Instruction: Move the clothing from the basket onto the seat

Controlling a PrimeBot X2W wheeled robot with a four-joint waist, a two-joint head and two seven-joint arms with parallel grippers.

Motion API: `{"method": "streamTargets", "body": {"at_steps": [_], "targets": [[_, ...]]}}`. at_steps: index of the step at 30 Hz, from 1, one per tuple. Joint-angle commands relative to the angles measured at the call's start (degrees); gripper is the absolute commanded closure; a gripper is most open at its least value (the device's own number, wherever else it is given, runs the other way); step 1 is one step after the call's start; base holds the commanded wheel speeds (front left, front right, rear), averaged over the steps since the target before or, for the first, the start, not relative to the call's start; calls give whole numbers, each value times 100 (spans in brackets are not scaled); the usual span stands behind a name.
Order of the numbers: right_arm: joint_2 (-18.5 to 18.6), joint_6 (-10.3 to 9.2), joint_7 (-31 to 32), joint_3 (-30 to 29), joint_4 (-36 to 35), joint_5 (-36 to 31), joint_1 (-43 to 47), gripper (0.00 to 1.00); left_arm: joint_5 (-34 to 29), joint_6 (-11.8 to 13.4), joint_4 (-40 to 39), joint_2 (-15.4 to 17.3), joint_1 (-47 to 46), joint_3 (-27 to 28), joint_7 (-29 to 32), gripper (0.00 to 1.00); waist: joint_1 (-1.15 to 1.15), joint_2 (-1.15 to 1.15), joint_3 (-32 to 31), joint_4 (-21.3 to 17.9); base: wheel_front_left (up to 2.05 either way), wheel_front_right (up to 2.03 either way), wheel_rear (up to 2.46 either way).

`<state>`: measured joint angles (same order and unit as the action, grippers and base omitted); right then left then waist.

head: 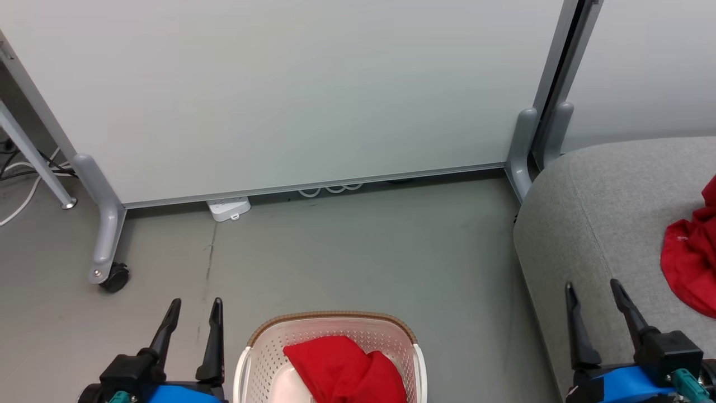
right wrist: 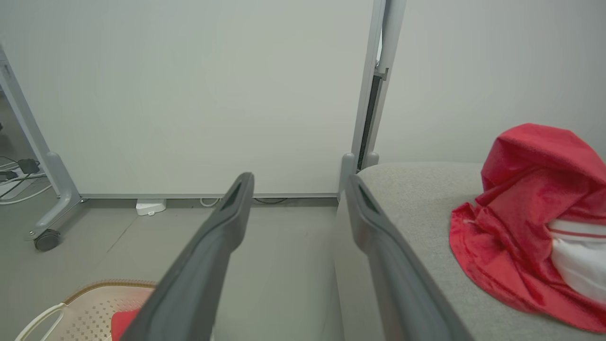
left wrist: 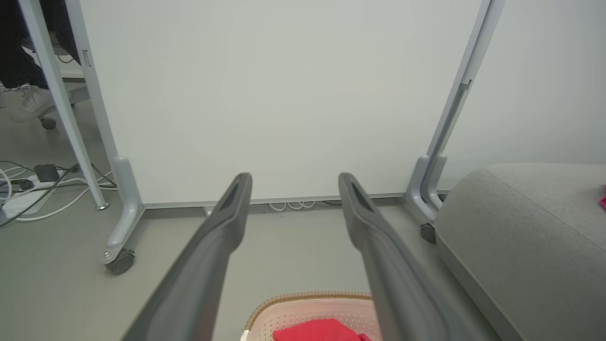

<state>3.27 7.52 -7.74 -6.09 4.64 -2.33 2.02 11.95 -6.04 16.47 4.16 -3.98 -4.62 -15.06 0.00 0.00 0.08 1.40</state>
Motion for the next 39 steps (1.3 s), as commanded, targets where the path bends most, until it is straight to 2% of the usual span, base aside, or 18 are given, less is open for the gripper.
{"method": "streamTargets", "body": {"at_steps": [1,12,29,35,39], "targets": [[-36,-6,10,39,-54,-9,107,0,-36,0,23,0,86,76,-17,0,0,0,-14,22,0,0,0],[-46,-6,106,210,-262,102,184,0,-163,-67,62,-43,146,339,-17,0,0,0,30,20,0,0,0],[-46,-6,26,261,-219,199,36,0,-244,-125,109,-96,31,306,-17,0,0,0,183,-13,0,0,0],[-46,-6,-4,297,-329,233,-150,0,-290,-142,129,-103,-184,143,-17,0,0,0,607,-72,0,0,0],[-46,-6,-44,381,-443,236,-422,0,-302,-145,158,-105,-456,25,-17,0,0,0,1176,-155,0,0,0]]}}
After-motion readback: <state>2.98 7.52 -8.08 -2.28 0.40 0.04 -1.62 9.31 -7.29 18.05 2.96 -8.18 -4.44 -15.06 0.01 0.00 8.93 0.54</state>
